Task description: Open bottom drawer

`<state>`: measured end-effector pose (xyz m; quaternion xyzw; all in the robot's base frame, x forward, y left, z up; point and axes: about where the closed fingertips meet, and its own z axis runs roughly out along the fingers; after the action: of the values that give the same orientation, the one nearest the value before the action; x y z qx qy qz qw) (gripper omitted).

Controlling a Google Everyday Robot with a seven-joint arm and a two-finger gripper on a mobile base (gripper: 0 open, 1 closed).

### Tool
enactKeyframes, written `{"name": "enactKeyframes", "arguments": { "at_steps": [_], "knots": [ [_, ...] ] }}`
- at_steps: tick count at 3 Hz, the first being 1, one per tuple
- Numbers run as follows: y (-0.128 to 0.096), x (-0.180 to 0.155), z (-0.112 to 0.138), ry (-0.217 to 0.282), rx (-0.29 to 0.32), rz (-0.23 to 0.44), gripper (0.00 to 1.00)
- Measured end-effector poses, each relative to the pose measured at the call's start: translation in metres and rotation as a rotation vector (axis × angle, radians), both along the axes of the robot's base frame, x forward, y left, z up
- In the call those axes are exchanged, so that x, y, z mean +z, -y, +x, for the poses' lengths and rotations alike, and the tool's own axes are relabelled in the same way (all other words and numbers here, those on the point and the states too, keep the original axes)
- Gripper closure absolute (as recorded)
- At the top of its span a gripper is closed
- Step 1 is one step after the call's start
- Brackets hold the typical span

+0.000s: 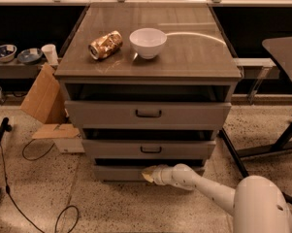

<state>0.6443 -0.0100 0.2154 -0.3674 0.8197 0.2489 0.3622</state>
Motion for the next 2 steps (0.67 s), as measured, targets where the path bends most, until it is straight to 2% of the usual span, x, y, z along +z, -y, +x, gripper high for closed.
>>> {"name": "enactKeyframes", "arguments": {
  "at_steps": [1, 2],
  "knots": [
    [0.0104, -0.0044, 0.0006, 0.026, 0.014, -0.017, 1.0],
    [0.0181, -0.0138, -0.0002, 0.021, 0.041, -0.037, 1.0]
  ]
}}
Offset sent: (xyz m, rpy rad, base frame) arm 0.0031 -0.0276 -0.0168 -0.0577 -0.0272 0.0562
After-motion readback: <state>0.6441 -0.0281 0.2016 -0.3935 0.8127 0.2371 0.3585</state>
